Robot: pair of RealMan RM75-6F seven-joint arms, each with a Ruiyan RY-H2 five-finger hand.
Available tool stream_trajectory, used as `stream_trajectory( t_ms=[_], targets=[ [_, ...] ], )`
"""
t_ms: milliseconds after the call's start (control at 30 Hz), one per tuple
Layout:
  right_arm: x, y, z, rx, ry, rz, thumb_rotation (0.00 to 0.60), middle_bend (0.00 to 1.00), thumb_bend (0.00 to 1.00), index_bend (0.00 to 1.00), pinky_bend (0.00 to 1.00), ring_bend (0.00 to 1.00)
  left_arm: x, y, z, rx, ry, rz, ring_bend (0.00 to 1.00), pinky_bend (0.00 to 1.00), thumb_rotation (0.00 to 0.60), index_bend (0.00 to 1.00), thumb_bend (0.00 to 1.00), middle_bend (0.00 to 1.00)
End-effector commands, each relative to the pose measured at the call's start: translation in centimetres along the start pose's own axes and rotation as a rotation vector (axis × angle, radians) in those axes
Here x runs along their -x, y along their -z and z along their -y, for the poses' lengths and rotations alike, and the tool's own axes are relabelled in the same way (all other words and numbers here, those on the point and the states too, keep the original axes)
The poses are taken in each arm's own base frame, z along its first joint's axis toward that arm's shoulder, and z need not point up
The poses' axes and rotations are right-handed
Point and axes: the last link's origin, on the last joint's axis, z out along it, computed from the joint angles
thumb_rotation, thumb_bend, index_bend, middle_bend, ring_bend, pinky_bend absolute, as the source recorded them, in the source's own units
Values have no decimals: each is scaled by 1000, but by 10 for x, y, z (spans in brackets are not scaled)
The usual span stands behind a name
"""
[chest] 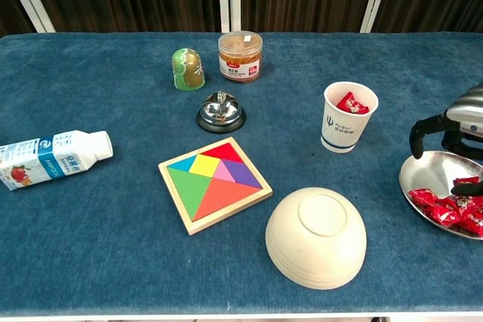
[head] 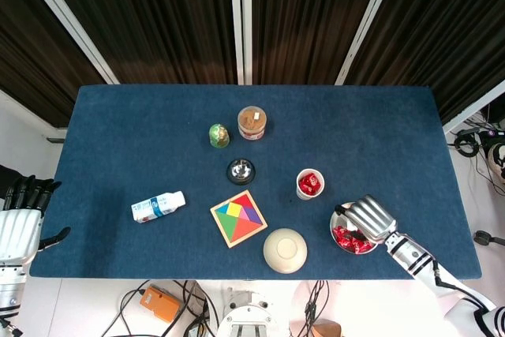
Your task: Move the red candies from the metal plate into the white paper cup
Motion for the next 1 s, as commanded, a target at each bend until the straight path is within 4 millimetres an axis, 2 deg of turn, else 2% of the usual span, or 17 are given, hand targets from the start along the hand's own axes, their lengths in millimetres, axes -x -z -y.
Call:
stream_trajectory(
  t_ms=[33, 367, 633, 800, 900, 1000],
  targets=[
    [5, -3, 3, -10, -7, 19, 600, 936, 327, 492, 1000, 1000, -1, 1, 1, -3, -1, -1, 38, 0, 600, 171, 0, 154],
    [13, -10, 6, -23, -14, 50, 600, 936, 347, 521, 1000, 1000, 0, 3, 3, -12, -2, 2, 37, 0, 600, 171, 0, 154],
    [17, -12, 5, -20, -11, 59, 600, 936, 516, 578, 1000, 1000, 1, 3, 4, -13, -1, 2, 37, 0, 600, 171, 0, 154],
    [16, -13, 5, -17, -15, 50, 600, 936, 579, 597, 1000, 1000, 1, 4, 5, -15, 0, 1, 38, 0, 600, 171, 0, 154],
    [9, -13, 1, -11, -12, 20, 600, 936, 595, 608, 1000, 1000, 1, 4, 6, -17, 2, 1, 38, 0, 600, 171, 0, 154],
    [-11, -14, -4, 6, -24, -70, 600, 936, 595, 609, 1000, 1000, 1, 4, 5, -14, 2, 2, 37, 0, 600, 171, 0, 154]
  ],
)
